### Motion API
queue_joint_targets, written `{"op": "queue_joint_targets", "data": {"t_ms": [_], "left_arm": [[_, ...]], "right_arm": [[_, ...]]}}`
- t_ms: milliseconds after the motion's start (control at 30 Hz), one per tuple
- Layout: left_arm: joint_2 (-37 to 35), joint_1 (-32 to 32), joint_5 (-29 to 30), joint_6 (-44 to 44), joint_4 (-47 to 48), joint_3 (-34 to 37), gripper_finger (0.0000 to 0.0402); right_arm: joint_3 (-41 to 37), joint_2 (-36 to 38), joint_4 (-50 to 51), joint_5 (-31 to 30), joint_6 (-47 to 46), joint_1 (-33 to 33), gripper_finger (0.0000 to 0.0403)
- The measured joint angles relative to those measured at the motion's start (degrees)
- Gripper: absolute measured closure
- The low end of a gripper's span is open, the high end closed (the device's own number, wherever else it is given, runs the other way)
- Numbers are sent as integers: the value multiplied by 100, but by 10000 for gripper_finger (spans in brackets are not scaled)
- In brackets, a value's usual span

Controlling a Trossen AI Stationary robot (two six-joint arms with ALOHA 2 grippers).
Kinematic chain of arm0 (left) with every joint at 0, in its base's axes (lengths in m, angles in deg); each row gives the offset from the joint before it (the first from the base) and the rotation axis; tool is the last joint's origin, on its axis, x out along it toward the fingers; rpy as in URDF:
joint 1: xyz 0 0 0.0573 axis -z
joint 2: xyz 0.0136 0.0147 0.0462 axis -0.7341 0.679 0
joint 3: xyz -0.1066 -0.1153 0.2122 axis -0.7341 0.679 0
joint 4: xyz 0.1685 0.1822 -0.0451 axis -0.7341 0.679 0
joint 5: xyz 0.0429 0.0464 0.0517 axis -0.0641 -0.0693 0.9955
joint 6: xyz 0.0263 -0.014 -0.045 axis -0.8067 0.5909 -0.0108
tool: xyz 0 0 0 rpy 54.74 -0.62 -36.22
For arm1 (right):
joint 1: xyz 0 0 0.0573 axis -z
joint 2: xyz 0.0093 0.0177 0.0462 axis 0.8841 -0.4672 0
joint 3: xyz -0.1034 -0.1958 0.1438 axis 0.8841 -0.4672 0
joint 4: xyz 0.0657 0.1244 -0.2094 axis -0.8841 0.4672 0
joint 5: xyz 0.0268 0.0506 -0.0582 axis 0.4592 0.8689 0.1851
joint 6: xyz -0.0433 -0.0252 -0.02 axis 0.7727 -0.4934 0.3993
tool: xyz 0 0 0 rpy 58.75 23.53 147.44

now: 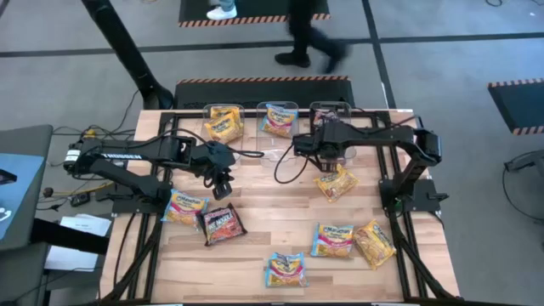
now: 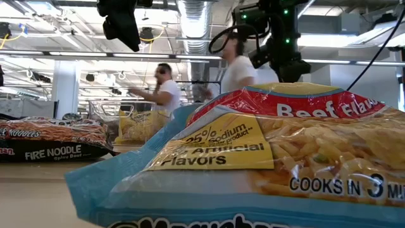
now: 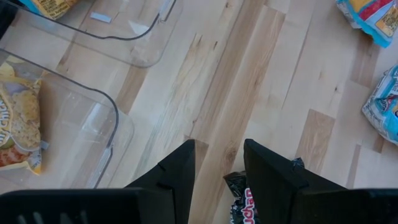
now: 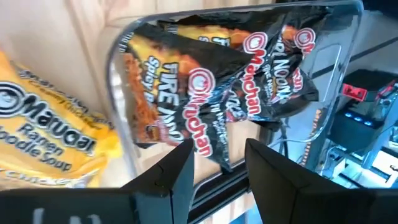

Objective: Sort Maruchan noodles
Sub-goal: Put the yellow noodle pack into the left transparent bin

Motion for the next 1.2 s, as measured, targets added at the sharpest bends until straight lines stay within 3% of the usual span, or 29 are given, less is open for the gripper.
{"op": "queue_joint_targets", "data": {"t_ms": [333, 533, 800, 1200], "left_arm": [[0, -1, 649, -475, -2, 0, 278], [-2, 0, 379, -295, 41, 0, 278], [-2, 0, 325, -188, 578, 0, 278], [7, 0, 322, -109, 592, 0, 278]], "right_arm": [[0, 0, 236, 31, -403, -556, 224], [0, 0, 451, 63, -930, -947, 198], [-2, 0, 815, 762, -1788, -1389, 186], [-2, 0, 799, 1835, -2765, -2014, 186]]}}
